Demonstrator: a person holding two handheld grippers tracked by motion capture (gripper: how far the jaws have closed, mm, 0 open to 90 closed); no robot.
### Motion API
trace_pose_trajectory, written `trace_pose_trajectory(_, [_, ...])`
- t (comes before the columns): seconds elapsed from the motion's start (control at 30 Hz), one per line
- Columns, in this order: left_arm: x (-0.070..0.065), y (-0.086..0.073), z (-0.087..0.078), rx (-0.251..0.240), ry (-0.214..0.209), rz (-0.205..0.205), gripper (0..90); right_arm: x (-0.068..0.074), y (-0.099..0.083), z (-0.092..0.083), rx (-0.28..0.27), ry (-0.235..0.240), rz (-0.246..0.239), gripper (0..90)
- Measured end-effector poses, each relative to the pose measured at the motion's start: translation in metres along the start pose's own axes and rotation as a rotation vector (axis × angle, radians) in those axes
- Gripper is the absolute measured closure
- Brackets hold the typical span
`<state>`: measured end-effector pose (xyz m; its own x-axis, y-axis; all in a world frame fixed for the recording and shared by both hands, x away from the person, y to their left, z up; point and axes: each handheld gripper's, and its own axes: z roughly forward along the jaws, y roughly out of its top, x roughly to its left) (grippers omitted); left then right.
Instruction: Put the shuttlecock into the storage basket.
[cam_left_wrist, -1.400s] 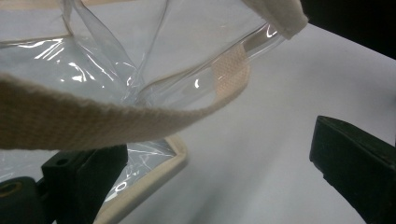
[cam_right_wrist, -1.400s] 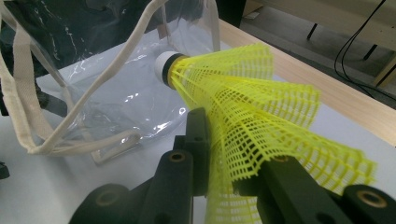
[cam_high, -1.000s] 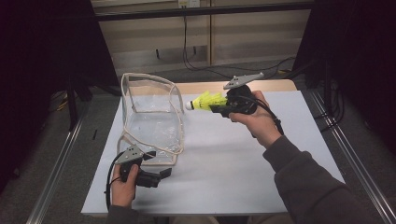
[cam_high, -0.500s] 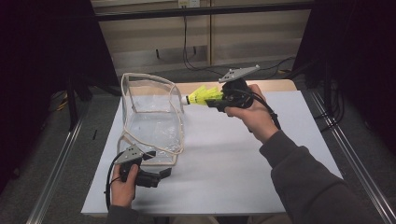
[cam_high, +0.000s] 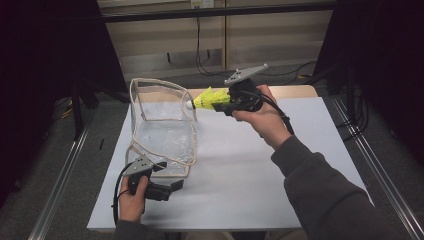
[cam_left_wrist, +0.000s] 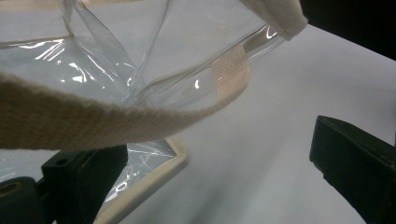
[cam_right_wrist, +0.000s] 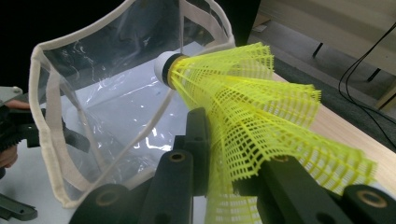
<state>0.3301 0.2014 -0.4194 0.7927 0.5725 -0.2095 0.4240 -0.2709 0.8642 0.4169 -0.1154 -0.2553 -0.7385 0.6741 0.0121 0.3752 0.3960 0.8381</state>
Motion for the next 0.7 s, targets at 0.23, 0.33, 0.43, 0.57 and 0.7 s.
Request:
trace_pose_trajectory(0.23, [0.000, 0.000, 0.000, -0.001, 0.000, 0.000, 4.1, 0.008, 0.010, 0.007, -0.004, 0.013, -0.010, 79.9])
trace_pose_trajectory(0.33, [0.000, 0.000, 0.000, -0.002, -0.002, 0.000, 4.1, 0.011, 0.013, 0.010, -0.003, 0.017, -0.013, 79.9])
trace_pose_trajectory(0.43, [0.000, 0.000, 0.000, 0.000, -0.001, 0.000, 4.1, 0.014, 0.016, 0.013, 0.001, 0.020, -0.019, 79.9])
trace_pose_trajectory(0.57, [0.000, 0.000, 0.000, 0.000, -0.003, 0.001, 4.1, 0.019, 0.018, 0.016, 0.004, 0.022, -0.026, 79.9])
trace_pose_trajectory(0.7, [0.000, 0.000, 0.000, -0.001, -0.003, 0.003, 4.1, 0.022, 0.020, 0.020, 0.009, 0.028, -0.033, 79.9])
